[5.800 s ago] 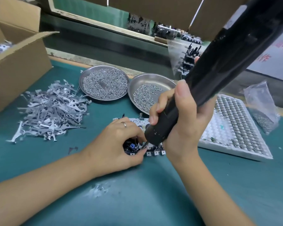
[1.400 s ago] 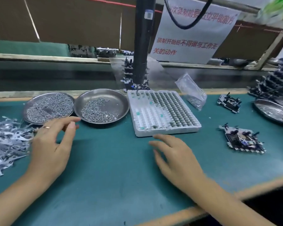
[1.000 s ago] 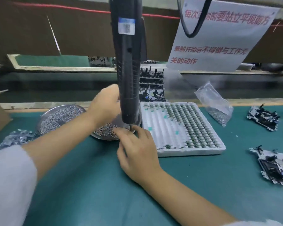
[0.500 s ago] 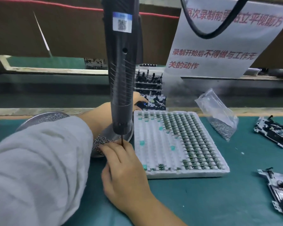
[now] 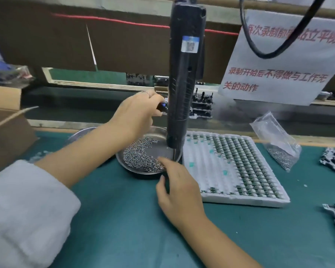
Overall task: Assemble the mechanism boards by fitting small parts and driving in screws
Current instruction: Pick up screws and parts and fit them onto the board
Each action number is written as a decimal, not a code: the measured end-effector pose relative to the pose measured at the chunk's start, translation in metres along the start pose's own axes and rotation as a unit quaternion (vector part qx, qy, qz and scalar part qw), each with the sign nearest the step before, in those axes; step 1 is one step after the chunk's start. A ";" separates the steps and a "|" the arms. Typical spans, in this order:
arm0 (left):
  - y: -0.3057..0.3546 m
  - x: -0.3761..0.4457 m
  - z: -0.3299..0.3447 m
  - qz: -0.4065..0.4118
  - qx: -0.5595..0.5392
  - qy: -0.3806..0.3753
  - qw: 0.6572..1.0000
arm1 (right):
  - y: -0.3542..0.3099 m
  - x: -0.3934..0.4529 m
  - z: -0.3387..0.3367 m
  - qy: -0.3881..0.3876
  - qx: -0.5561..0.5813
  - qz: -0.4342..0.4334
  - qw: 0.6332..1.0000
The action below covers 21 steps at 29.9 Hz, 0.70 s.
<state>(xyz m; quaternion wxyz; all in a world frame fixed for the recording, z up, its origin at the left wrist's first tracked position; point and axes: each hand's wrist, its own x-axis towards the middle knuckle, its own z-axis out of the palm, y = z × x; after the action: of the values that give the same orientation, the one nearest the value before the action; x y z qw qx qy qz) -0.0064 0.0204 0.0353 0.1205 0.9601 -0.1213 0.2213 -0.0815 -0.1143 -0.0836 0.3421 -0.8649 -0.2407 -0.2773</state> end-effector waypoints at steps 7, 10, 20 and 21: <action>-0.045 -0.106 -0.039 -0.011 -0.027 0.064 0.998 | -0.002 -0.007 -0.002 0.044 0.106 0.003 0.993; -0.042 -0.160 -0.040 -0.030 -0.076 0.031 0.996 | -0.005 -0.011 -0.004 0.097 0.100 -0.061 0.988; -0.034 -0.253 -0.011 0.018 -0.054 -0.062 0.996 | -0.028 -0.021 -0.004 -0.132 0.012 -0.295 0.946; -0.035 -0.251 -0.010 0.036 -0.054 -0.056 0.996 | -0.027 -0.021 -0.002 -0.160 0.008 -0.298 0.941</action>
<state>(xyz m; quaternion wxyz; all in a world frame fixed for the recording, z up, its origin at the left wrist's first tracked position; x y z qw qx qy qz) -0.2189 0.1017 -0.0761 0.1569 0.9582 -0.1739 0.1643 -0.1138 -0.1030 -0.0834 0.2077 -0.7837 -0.5414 -0.2228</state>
